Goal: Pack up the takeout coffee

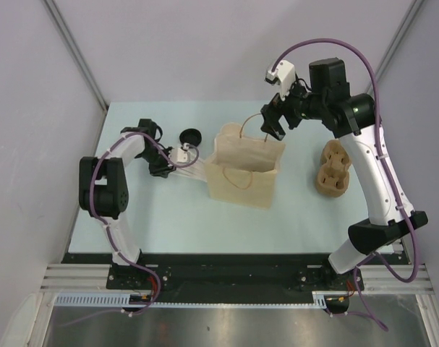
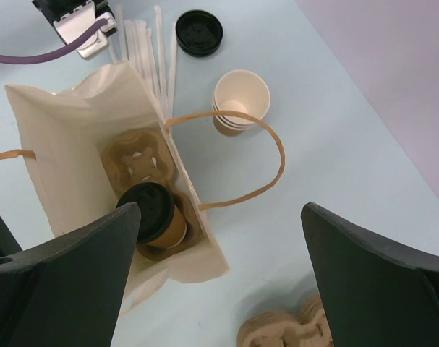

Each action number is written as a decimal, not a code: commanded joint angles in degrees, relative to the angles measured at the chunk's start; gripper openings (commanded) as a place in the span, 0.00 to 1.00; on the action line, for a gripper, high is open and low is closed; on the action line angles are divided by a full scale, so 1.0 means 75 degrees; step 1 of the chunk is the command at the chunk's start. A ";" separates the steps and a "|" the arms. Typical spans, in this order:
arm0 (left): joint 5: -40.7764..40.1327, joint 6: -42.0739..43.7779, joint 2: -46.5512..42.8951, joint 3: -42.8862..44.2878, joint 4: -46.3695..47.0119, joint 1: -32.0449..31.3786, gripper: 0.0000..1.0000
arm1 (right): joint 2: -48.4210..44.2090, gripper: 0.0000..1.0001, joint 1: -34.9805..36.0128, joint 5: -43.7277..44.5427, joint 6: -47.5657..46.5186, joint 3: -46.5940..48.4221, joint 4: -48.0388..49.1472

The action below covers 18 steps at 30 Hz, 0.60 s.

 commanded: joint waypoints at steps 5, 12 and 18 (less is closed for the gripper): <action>-0.0166 0.0819 0.0594 0.0290 0.0289 -0.0010 0.43 | -0.0025 1.00 -0.0006 0.0650 0.0476 0.0441 -0.0284; -0.0353 0.1124 0.0805 -0.0003 0.0478 -0.0080 0.39 | -0.0013 1.00 0.0064 0.0756 0.0605 0.0453 -0.0343; -0.0459 0.1522 0.0700 -0.0308 0.0348 -0.0127 0.30 | -0.0002 1.00 0.0135 0.0768 0.0664 0.0394 -0.0332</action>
